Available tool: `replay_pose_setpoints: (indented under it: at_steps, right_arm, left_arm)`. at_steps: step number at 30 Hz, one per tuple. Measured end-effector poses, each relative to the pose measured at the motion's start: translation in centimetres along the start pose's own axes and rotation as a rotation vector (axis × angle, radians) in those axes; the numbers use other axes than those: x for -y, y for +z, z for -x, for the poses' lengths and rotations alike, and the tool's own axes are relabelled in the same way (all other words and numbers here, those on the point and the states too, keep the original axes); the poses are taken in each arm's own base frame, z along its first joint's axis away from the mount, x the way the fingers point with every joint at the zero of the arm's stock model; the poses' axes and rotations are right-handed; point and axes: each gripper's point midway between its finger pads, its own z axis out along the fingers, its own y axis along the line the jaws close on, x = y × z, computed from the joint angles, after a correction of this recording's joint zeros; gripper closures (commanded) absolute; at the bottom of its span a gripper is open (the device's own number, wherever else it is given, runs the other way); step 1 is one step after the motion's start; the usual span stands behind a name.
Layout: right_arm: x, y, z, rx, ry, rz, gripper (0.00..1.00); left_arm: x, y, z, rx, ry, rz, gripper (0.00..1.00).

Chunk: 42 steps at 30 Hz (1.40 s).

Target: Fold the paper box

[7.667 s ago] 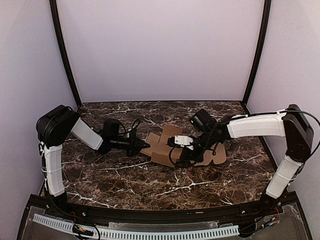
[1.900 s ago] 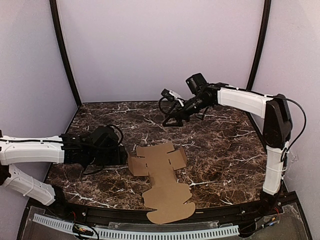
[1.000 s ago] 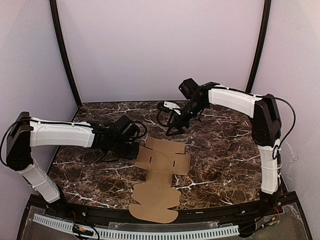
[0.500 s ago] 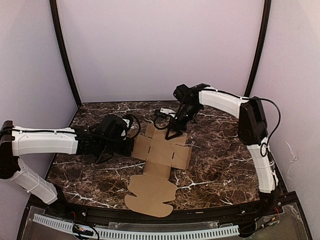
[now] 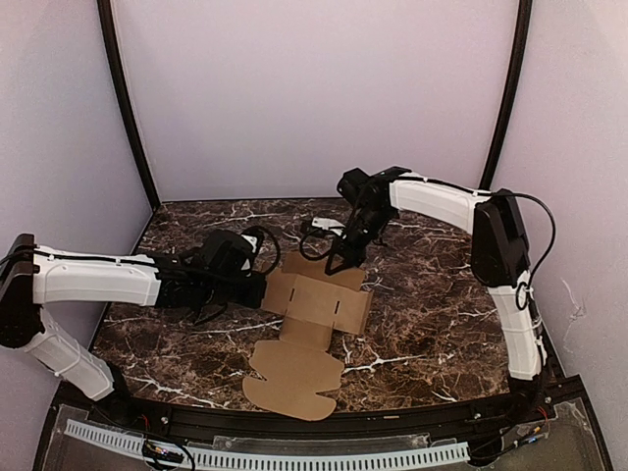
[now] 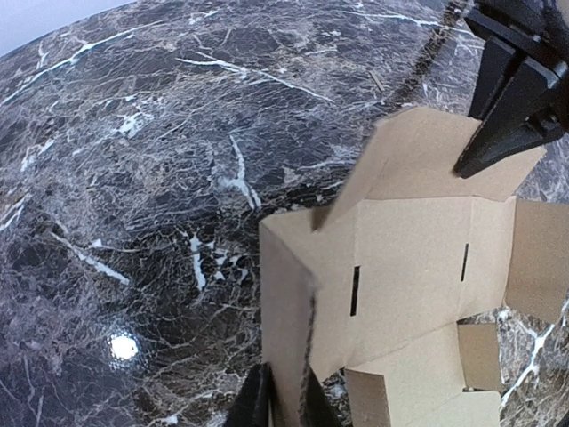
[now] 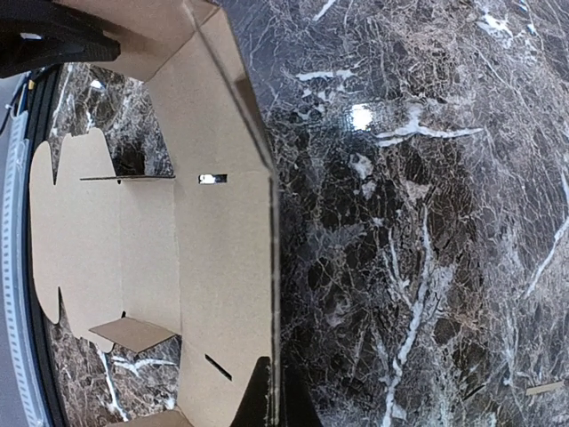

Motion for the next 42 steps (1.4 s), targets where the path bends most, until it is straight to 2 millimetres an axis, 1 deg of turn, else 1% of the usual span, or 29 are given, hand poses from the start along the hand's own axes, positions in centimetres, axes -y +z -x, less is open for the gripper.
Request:
replay_pose_setpoints:
  at_steps: [1, 2, 3, 6, 7, 8, 10, 12, 14, 15, 17, 18, 20, 23, 25, 26, 28, 30, 33, 37, 39, 42]
  right_arm:
    - [-0.1, 0.1, 0.0, -0.009, -0.009, -0.014, 1.00]
    - [-0.1, 0.2, -0.1, -0.021, -0.021, -0.035, 1.00]
    - [-0.1, 0.2, -0.2, -0.033, -0.033, -0.057, 1.00]
    - [-0.2, -0.5, 0.0, -0.057, -0.084, -0.134, 1.00]
    - [-0.2, -0.9, 0.2, -0.059, -0.102, -0.157, 1.00]
    - [-0.2, -1.3, 0.5, -0.061, -0.128, -0.186, 1.00]
    - [-0.3, -2.5, 1.1, -0.065, -0.180, -0.252, 1.00]
    - [-0.5, -3.6, 1.6, -0.068, -0.243, -0.326, 1.00]
    - [-0.9, -4.3, 2.0, -0.073, -0.304, -0.387, 1.00]
    - [-1.2, -4.3, 2.2, -0.076, -0.333, -0.407, 1.00]
    - [-1.8, -4.0, 2.2, -0.088, -0.393, -0.452, 1.00]
    - [-1.9, -3.8, 2.1, -0.094, -0.416, -0.468, 1.00]
    - [-2.0, -2.9, 1.5, -0.117, -0.459, -0.490, 1.00]
    - [-1.6, -1.7, 0.2, -0.148, -0.499, -0.506, 1.00]
    - [-1.4, -1.3, -0.2, -0.158, -0.515, -0.508, 1.00]
    - [-1.4, -1.3, -0.2, -0.159, -0.522, -0.507, 1.00]
    - [-1.4, -1.5, 0.2, -0.146, -0.531, -0.513, 1.00]
    - [-1.5, -1.6, 0.6, -0.133, -0.540, -0.517, 1.00]
    - [-1.6, -1.7, 0.9, -0.124, -0.558, -0.515, 1.00]
    - [-2.0, -1.8, 0.7, -0.123, -0.603, -0.513, 1.00]
    - [-2.2, -2.1, 0.8, -0.121, -0.630, -0.515, 1.00]
    - [-2.3, -2.9, 1.6, -0.104, -0.684, -0.540, 1.00]
  left_arm:
    - [0.1, 0.1, 0.1, 0.003, 0.000, -0.003, 0.70]
    - [0.1, 0.1, 0.1, 0.005, 0.010, -0.005, 0.62]
    - [0.3, 0.1, 0.2, 0.010, 0.013, -0.011, 0.59]
    - [0.5, -0.2, 0.6, 0.023, 0.050, -0.026, 0.42]
    - [0.5, -0.5, 0.7, 0.031, 0.060, -0.033, 0.38]
    - [0.5, -1.0, 0.9, 0.047, 0.070, -0.043, 0.31]
    - [0.1, -2.7, 1.2, 0.094, 0.080, -0.062, 0.23]
    - [-0.7, -5.2, 2.0, 0.179, 0.074, -0.081, 0.19]
    - [-1.6, -7.3, 2.9, 0.265, 0.046, -0.088, 0.20]
    - [-2.2, -8.1, 3.2, 0.303, 0.029, -0.085, 0.23]
    - [-3.4, -8.7, 3.6, 0.351, -0.008, -0.076, 0.28]
    - [-3.8, -8.6, 3.5, 0.358, -0.022, -0.069, 0.30]
    - [-4.6, -7.5, 2.8, 0.347, -0.042, -0.053, 0.36]
    - [-5.1, -4.9, 0.9, 0.281, -0.054, -0.039, 0.46]
    - [-5.2, -3.1, -0.3, 0.234, -0.057, -0.047, 0.48]
    - [-5.1, -2.2, -0.8, 0.212, -0.058, -0.056, 0.48]
    - [-4.6, -0.9, -1.3, 0.189, -0.063, -0.083, 0.49]
    - [-3.7, 0.2, -1.8, 0.171, -0.065, -0.132, 0.49]
    - [-1.6, 2.0, -3.0, 0.120, -0.057, -0.240, 0.47]
    - [0.6, 3.3, -4.4, 0.072, -0.045, -0.360, 0.44]
    - [1.6, 3.5, -4.3, 0.071, -0.039, -0.418, 0.43]
    - [3.0, 3.3, -3.3, 0.106, -0.031, -0.494, 0.42]
